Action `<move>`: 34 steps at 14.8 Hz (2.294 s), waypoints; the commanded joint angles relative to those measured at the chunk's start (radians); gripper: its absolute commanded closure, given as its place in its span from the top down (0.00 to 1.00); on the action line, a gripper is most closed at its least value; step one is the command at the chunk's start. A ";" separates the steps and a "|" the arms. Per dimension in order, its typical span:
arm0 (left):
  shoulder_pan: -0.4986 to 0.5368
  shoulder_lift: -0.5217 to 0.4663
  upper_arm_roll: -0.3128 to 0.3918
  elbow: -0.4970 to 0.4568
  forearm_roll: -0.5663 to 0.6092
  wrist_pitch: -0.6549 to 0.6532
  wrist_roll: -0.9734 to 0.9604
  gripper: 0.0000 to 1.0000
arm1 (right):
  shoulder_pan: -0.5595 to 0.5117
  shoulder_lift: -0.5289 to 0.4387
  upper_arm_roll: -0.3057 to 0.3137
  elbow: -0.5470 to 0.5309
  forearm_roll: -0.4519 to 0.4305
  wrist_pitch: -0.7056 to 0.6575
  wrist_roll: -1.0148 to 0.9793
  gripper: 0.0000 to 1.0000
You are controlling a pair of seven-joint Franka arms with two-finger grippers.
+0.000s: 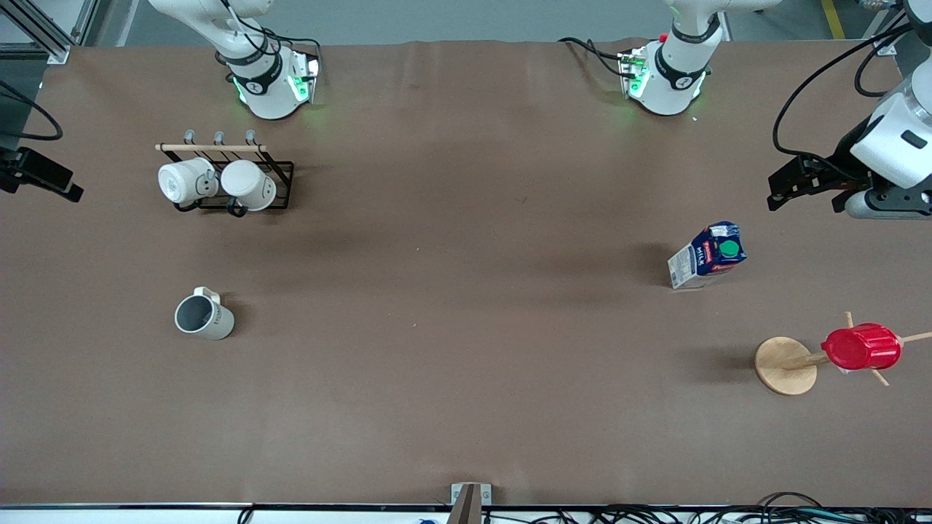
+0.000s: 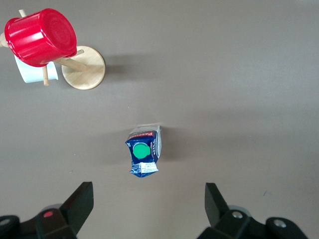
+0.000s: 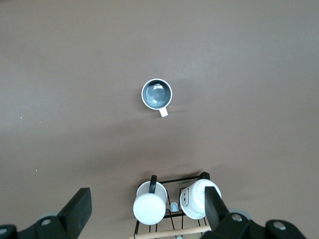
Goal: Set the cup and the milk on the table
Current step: 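Reach the right gripper to the white mug while the left gripper reaches the milk, then grasp the white mug with the right gripper while the left gripper grasps the milk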
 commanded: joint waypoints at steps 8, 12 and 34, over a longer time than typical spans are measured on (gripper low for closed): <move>0.006 -0.002 -0.003 -0.003 0.016 0.009 0.007 0.99 | -0.009 -0.034 0.008 -0.035 0.004 0.007 -0.011 1.00; 0.006 0.010 -0.003 -0.004 0.013 0.008 0.015 0.99 | -0.009 -0.032 0.008 -0.036 0.004 0.007 -0.011 1.00; 0.088 0.007 -0.003 -0.494 0.019 0.460 0.047 0.98 | -0.024 0.380 0.005 -0.469 -0.055 0.911 -0.324 1.00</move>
